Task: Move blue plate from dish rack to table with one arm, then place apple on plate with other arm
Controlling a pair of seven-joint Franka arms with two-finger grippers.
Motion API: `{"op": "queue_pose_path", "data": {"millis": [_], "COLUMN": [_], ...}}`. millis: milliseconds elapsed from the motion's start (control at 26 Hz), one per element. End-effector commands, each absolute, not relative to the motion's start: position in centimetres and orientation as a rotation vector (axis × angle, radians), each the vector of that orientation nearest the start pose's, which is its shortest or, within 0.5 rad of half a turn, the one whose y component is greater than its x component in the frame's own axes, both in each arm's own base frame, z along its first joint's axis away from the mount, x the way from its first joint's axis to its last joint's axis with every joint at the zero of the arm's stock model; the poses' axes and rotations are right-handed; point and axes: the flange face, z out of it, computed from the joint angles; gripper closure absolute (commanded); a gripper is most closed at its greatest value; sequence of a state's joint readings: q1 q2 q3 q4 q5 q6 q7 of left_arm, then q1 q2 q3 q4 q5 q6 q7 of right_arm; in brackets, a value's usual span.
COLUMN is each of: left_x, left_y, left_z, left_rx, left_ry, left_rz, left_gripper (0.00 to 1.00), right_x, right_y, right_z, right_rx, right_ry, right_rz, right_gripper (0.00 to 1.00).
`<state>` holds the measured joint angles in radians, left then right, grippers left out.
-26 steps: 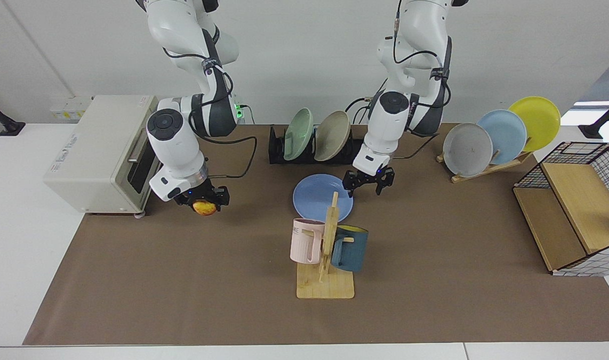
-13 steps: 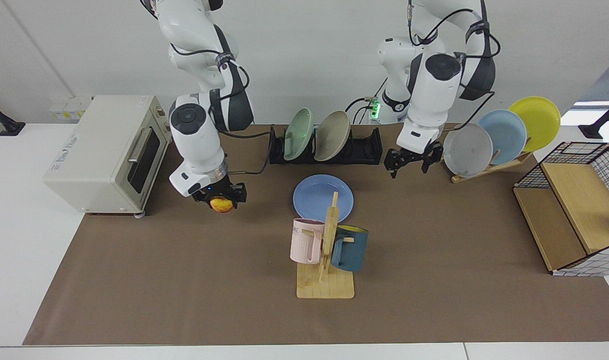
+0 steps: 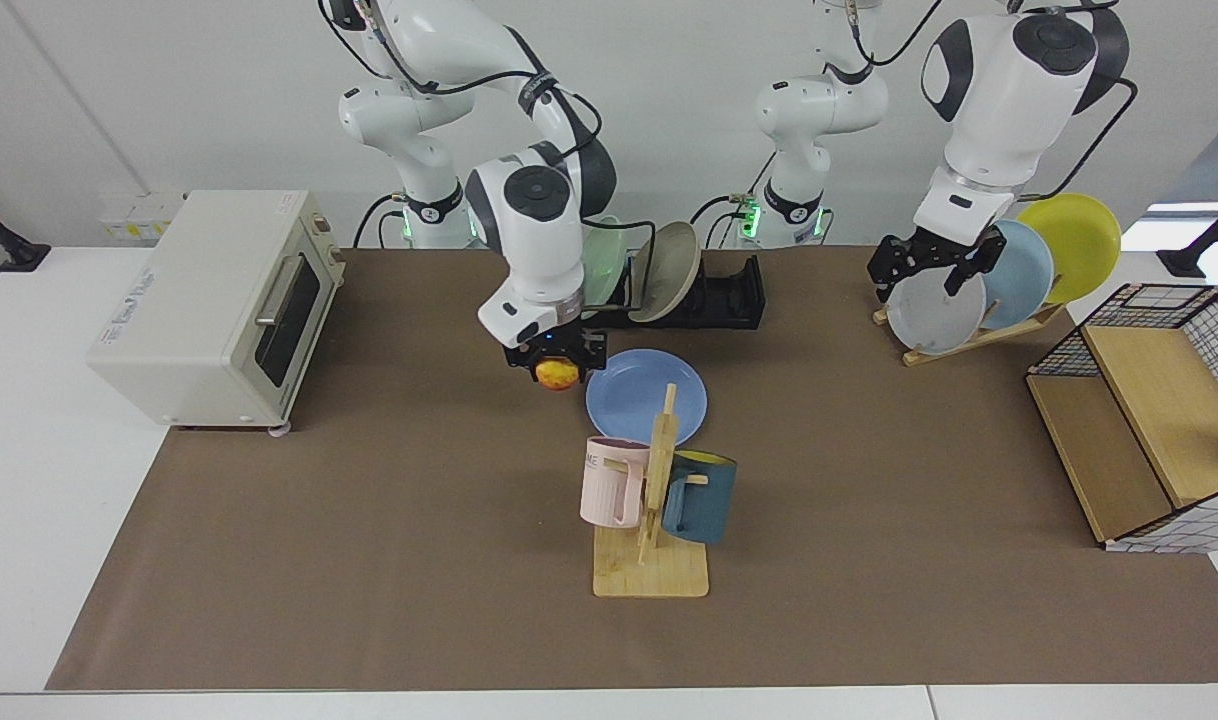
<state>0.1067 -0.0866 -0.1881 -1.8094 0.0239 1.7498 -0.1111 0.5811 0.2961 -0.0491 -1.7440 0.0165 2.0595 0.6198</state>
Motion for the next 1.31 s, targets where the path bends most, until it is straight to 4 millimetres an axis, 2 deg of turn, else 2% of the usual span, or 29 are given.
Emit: {"op": "queue_pose_path", "data": {"millis": [0, 77, 231, 308, 423, 538, 654, 731, 769, 808, 846, 885, 1115, 1192, 1269], "left_x": [54.7, 54.8, 55.2, 55.5, 55.4, 55.1, 55.1, 56.0, 56.4, 56.7, 56.7, 56.8, 56.6, 56.4, 56.4], "left_y": [-4.5, -4.1, -2.8, -3.0, -2.8, -2.1, -0.8, -0.4, -0.4, -0.3, -0.5, -0.6, -0.6, -0.6, -0.7], "left_z": [57.8, 57.8, 57.7, 57.5, 57.6, 59.4, 61.0, 61.2, 61.5, 61.9, 62.1, 62.2, 62.2, 62.0, 61.9], "left_rx": [-3.125, -3.123, -3.15, -3.203, -3.184, -3.166, -3.17, -3.175, -3.173, -3.175, -3.172, -3.172, -3.175, -3.172, -3.172], "left_ry": [-0.029, -0.039, -0.095, -0.133, -0.113, -0.105, -0.088, -0.065, -0.064, -0.063, -0.058, -0.054, -0.051, -0.051, -0.049], "left_rz": [-0.025, -0.028, -0.042, -0.046, -0.051, -0.067, -0.01, 0.018, 0.015, 0.013, 0.01, 0.001, -0.002, 0.003, 0.006], "left_gripper": [0.0, 0.0, 0.0, 0.0, 0.0, 0.0, 0.0, 0.0, 0.0, 0.0, 0.0, 0.0, 0.0, 0.0, 0.0], "right_x": [55.9, 55.5, 55.4, 55.4, 55.5, 55.3, 54.7, 54.8, 54.8, 54.7, 54.6, 54.6, 55.0, 55.2, 55.7], "right_y": [38.6, 39.5, 40.3, 40.8, 41.5, 41.7, 42.1, 41.7, 41.7, 41.7, 41.7, 41.8, 41.3, 40.5, 39.4], "right_z": [37.4, 36.2, 35.0, 33.9, 32.4, 31.7, 31.1, 30.8, 30.8, 30.6, 30.5, 30.5, 31.4, 32.1, 34.0], "right_rx": [-3.142, -3.15, -3.143, -3.14, -3.123, -3.126, -3.128, -3.13, -3.123, -3.117, -3.105, -3.094, -3.109, -3.127, -3.153], "right_ry": [0.17, 0.158, 0.157, 0.148, 0.142, 0.148, 0.142, 0.144, 0.152, 0.162, 0.179, 0.193, 0.181, 0.168, 0.131], "right_rz": [-0.029, -0.014, -0.03, -0.035, -0.059, -0.045, -0.029, -0.026, -0.025, -0.013, 0.004, 0.017, 0.013, 0.015, 0.014], "right_gripper": [1.0, 1.0, 1.0, 1.0, 1.0, 1.0, 1.0, 1.0, 0.92, 0.7, 0.29, 0.0, 0.0, 0.0, 0.0]}}
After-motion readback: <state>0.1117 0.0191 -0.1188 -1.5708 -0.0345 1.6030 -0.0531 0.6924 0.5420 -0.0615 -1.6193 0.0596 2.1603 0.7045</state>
